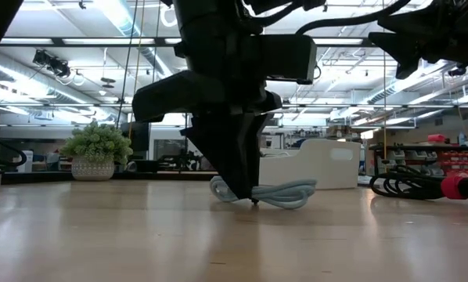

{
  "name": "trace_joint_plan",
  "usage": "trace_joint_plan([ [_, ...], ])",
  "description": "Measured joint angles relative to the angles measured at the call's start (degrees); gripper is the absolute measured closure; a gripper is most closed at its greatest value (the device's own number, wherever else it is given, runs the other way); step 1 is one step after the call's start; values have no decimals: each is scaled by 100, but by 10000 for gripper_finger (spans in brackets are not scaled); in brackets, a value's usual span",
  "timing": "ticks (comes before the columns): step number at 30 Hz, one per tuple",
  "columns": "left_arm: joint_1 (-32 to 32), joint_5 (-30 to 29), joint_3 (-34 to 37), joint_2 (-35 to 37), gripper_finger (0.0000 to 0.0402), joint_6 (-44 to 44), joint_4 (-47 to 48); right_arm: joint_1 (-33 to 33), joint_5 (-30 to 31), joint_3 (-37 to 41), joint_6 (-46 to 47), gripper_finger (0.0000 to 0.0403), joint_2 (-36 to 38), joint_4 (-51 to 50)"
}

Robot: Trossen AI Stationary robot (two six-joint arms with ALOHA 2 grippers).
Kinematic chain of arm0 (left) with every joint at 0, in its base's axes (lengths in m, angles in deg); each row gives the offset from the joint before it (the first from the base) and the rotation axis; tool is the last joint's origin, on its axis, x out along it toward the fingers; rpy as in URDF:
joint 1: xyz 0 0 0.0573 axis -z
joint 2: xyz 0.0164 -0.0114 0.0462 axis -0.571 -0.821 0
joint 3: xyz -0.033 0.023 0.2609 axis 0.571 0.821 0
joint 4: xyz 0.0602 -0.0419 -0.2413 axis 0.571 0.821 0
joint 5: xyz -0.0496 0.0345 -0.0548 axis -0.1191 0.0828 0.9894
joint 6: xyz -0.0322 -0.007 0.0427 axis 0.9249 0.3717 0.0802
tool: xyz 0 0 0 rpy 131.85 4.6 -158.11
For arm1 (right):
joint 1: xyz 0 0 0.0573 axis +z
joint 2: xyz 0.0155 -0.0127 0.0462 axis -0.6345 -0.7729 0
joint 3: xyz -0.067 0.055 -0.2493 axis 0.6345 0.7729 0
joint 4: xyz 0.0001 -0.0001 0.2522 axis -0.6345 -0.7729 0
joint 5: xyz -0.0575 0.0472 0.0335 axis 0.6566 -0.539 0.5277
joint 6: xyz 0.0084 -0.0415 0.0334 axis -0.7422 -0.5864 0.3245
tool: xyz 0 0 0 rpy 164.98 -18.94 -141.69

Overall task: Pick and place USB-C Cables
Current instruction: Put the light blue charger cable into the white bin

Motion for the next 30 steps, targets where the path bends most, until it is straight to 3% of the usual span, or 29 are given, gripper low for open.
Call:
trace_joint_plan([
  [10, -107, -65, -9, 52, 383, -163, 184, 0, 0, 0, 0, 234, -4, 2],
  [18, -449, -928, -2, 683, 380, -831, 310, 0, 0, 0, 0, 234, -4, 1],
  [25, -1162, -2072, -6, 934, 373, -1452, -229, 0, 0, 1, 0, 234, -4, 3],
  [30, -1823, -2154, -2, 919, 368, -2100, -1001, 0, 0, 0, 0, 234, -4, -15],
])
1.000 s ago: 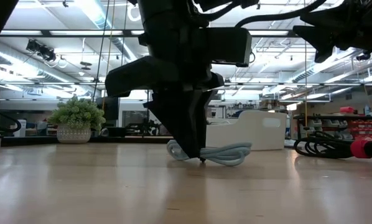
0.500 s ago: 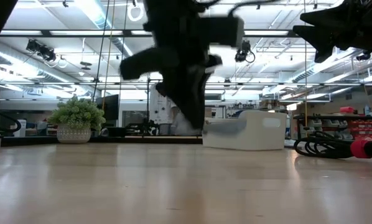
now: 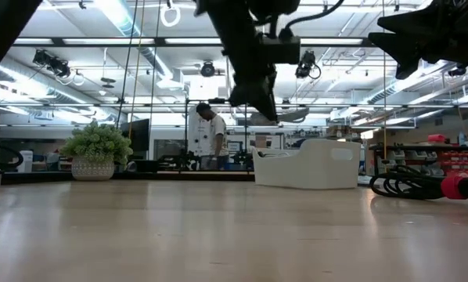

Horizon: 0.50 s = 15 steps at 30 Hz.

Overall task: Pick and place USB-C Cables
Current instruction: Put the light blue charger cable into the white bin

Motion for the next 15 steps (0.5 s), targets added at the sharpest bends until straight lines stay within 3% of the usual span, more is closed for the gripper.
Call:
trace_joint_plan([
  [5, -623, 170, 0, -4, 368, -127, -971, 0, -1, -1, -2, 234, 0, 13],
  [10, -1182, 1519, -8, -105, 362, 792, -1686, 0, 0, 2, -2, 234, 0, 17],
  [15, -1551, 2065, -2, -308, 364, 1698, -1928, 0, 0, 2, 0, 234, 0, 17],
])
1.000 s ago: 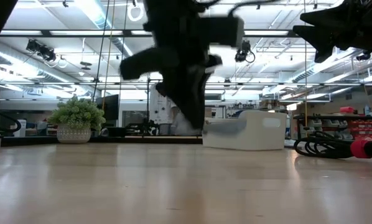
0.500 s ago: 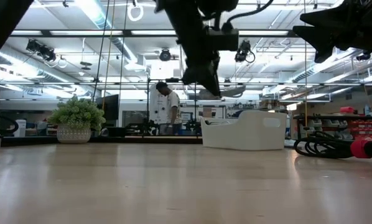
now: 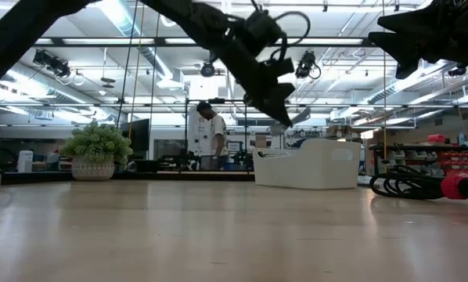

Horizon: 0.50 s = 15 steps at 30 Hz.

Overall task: Pick and place USB-C Cables
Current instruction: Put the light blue charger cable into the white bin

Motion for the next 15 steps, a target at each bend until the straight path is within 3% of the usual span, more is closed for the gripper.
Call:
trace_joint_plan([
  [7, -28, 193, 4, -421, 363, 224, -190, 0, -13, -2, 0, 234, 0, 3],
  [15, 73, 82, 0, -836, 338, -887, -798, 0, -13, -2, 0, 234, 0, -3],
])
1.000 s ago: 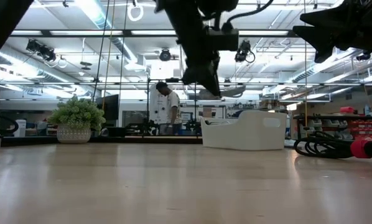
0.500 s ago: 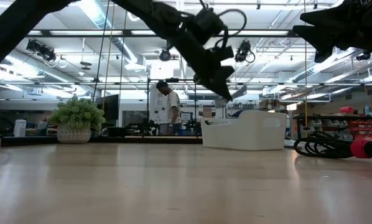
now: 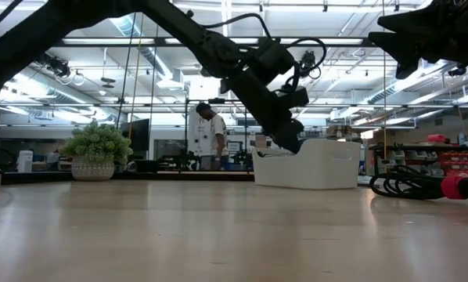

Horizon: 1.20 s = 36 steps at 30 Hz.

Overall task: Pick and place USB-C Cables
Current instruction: Put the light blue charger cable into the white bin, then put the black charger cable into the white bin

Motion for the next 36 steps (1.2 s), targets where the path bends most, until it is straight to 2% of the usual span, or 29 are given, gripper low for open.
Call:
trace_joint_plan([
  [6, -2, -293, 2, 26, 265, -130, -27, 0, -4, 0, -2, 234, 0, 8],
  [10, 91, -310, -133, 169, 234, -447, 87, 0, -5, 0, 0, 234, 0, 5],
  [17, 642, 1085, -358, 249, 235, -838, 50, 0, -7, 0, 0, 234, 2, 6],
  [20, 913, 1271, -361, 249, 240, -610, -11, 0, -21, 1, 0, 234, 1, 4],
  [27, 1594, 1279, -360, 249, 246, -496, -1, 0, -24, 0, 0, 234, 0, 4],
  [31, 2061, 501, -345, 372, 250, -718, 451, 0, -26, 0, -1, 234, 0, 6],
  [36, 2784, -1367, -358, 880, 275, -1230, 1219, 0, -26, 1, 0, 234, 1, 3],
])
